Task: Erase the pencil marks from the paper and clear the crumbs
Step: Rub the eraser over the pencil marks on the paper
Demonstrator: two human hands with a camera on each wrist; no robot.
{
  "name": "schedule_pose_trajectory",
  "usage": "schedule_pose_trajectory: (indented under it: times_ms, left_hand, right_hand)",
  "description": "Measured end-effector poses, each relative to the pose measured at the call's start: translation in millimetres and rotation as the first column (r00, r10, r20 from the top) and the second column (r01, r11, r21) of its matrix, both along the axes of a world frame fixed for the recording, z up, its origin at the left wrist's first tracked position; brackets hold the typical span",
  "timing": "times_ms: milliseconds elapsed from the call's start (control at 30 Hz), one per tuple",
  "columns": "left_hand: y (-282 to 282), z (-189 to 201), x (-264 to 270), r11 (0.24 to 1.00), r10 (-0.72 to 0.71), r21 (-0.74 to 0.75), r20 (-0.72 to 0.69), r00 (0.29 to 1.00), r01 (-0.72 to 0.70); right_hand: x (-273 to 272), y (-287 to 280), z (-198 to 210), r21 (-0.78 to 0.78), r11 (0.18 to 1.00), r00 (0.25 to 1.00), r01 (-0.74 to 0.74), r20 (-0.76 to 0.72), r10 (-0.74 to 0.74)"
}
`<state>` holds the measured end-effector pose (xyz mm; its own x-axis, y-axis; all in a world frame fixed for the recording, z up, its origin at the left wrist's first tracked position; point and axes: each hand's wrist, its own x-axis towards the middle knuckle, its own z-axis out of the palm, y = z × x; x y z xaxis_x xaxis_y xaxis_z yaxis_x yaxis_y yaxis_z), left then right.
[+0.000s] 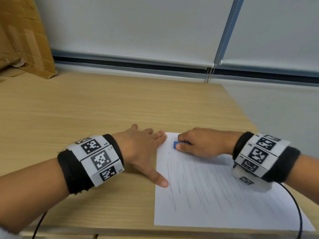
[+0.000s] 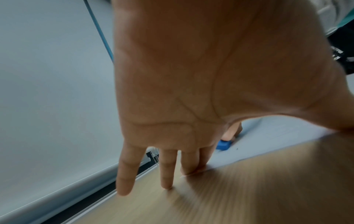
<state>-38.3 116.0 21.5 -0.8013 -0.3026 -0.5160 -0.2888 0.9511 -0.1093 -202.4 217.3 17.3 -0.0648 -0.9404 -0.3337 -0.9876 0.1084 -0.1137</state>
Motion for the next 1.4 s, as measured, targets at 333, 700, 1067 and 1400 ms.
schedule_pose_trajectory:
  times_ms: [333, 700, 1067, 1400]
  left_hand:
    - [-7, 2, -1, 1.000, -0.015, 0.025, 0.048, 0.999, 0.014]
    - [-12, -4, 0, 0.998, -0.012, 0.059, 0.024, 1.000, 0.011]
    - [-11, -3, -1, 0.998, 0.001, 0.056, 0.043, 0.999, -0.004]
    - [-11, -3, -2, 0.998, 0.001, 0.055, 0.047, 0.999, -0.003]
  right_hand:
    - [1, -15, 5, 0.050, 0.998, 0.999, -0.031, -0.013, 0.031]
    - [-1, -21, 3, 0.023, 1.000, 1.000, -0.015, 0.002, 0.015]
    - [-4, -24, 4, 0.016, 1.000, 0.999, -0.003, -0.043, 0.004]
    - [0, -35, 6, -0.008, 1.000, 0.996, 0.006, -0.085, -0.006]
